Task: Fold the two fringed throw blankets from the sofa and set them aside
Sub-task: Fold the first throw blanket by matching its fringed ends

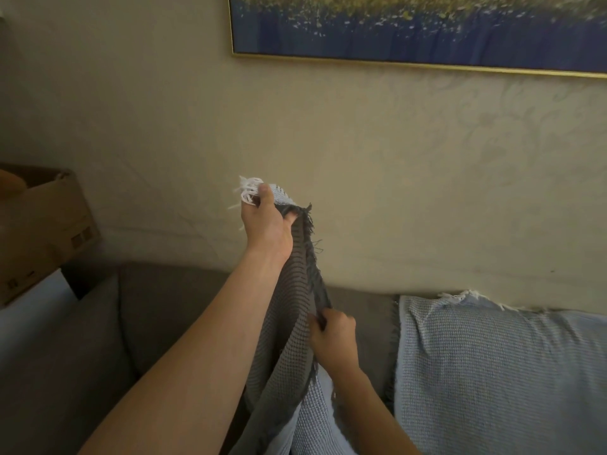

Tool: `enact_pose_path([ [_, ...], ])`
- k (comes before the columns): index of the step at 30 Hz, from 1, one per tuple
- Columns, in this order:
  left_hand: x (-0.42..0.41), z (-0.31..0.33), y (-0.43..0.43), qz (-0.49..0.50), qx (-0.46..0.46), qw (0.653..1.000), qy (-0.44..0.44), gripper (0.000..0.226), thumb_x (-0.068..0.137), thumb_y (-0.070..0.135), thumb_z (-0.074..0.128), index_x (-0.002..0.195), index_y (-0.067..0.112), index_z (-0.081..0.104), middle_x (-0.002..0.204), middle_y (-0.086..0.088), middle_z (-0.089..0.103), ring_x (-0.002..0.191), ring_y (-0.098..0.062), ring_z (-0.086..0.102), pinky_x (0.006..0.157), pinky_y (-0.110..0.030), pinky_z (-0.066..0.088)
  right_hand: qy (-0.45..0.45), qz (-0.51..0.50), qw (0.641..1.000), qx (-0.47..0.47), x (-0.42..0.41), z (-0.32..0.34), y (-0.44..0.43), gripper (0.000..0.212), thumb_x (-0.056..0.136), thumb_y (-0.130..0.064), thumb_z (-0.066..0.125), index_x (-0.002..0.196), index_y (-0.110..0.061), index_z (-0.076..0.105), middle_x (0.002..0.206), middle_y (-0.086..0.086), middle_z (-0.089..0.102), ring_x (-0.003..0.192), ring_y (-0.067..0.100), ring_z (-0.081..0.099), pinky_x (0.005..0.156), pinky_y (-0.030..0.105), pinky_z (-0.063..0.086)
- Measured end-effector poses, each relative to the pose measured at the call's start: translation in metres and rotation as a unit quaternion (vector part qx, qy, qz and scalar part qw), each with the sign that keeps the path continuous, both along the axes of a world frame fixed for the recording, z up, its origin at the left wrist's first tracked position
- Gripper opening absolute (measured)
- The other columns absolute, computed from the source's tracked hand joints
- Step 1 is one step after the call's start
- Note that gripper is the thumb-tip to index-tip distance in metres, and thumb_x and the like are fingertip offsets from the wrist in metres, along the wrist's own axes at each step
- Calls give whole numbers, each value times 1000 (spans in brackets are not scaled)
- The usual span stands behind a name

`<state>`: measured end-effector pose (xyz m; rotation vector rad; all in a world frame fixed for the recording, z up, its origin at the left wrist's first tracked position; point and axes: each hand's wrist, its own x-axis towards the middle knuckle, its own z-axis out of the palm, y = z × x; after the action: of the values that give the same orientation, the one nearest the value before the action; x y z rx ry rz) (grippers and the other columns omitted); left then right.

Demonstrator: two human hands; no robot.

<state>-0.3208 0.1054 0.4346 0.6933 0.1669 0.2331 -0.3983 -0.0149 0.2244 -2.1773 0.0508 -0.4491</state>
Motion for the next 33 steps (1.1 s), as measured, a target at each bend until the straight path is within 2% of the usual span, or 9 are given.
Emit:
enact_pose_path([
  [2, -1, -1, 2, 7, 2, 1000, 0, 11, 113, 23, 51, 118, 16, 58, 116, 6, 56, 100, -13, 58, 89, -47, 60, -1, -1, 1000, 12, -4, 9, -7, 39, 97, -3, 63, 66, -15, 44, 53, -4, 44, 45, 12, 44, 42, 21, 30],
  [4, -1, -1, 4, 11, 6, 1000, 0, 9, 113, 22, 49, 112, 18, 57, 108, 7, 55, 90, -10, 56, 95, -50, 58, -9, 0, 999, 33, -9, 19, -14, 16, 101, -6, 61, 95, -18, 52, 70, -4, 61, 58, 9, 60, 47, 24, 43],
  [7, 0, -6, 8, 13, 4, 1000, -4, 11, 113, 22, 49, 111, 17, 59, 112, 1, 60, 99, -18, 63, 99, -54, 58, 19, -37, 998, 56, -7, 32, -29, 30, 101, -6, 58, 127, -17, 47, 88, 0, 70, 71, 16, 68, 60, 38, 55],
  [15, 8, -28, 27, 111, 98, 987, 65, 20, 115, 24, 41, 118, 8, 53, 118, -10, 63, 98, -21, 66, 93, -44, 62, -11, -142, 985, 99, 26, 108, -61, 37, 93, 9, 44, 119, -5, 66, 97, 7, 67, 85, 28, 61, 78, 37, 50],
  [18, 12, -44, 33, 178, 154, 965, 114, 28, 112, 20, 39, 129, 7, 57, 138, -12, 63, 122, -29, 65, 105, -39, 55, -100, -178, 970, 134, 33, 138, -57, 21, 105, -8, 46, 113, -16, 64, 88, 6, 69, 68, 21, 58, 66, 47, 52],
  [21, 13, -53, 34, 194, 158, 956, 155, 37, 112, 12, 39, 145, -3, 50, 147, -17, 57, 135, -31, 58, 99, -23, 45, -183, -147, 961, 143, 30, 158, -44, 16, 105, -12, 50, 105, -19, 64, 77, 0, 65, 52, 6, 47, 51, 30, 43],
  [25, 5, -62, 43, 179, 204, 944, 188, 65, 104, -3, 48, 158, 10, 15, 153, -23, 41, 135, -46, 54, 111, -46, 51, -132, -74, 988, 33, 28, 154, -35, 10, 101, -14, 63, 105, -15, 72, 76, -4, 67, 57, 1, 53, 47, 12, 39],
  [29, -8, -86, 57, 154, 319, 918, 179, 53, 93, -13, 51, 136, 18, 46, 131, -10, 48, 110, -32, 59, 96, -39, 56, -104, -40, 994, 21, 23, 136, -37, 16, 96, -10, 66, 98, -19, 79, 72, -9, 70, 59, 2, 59, 48, 10, 38],
  [33, -17, -114, 65, 72, 475, 844, 238, 36, 97, 6, 54, 131, 0, 66, 151, -18, 46, 128, -39, 54, 113, -44, 48, -78, 11, 996, 47, 22, 124, -29, 20, 92, -5, 68, 92, -19, 82, 67, -6, 72, 48, 3, 52, 46, 22, 39],
])
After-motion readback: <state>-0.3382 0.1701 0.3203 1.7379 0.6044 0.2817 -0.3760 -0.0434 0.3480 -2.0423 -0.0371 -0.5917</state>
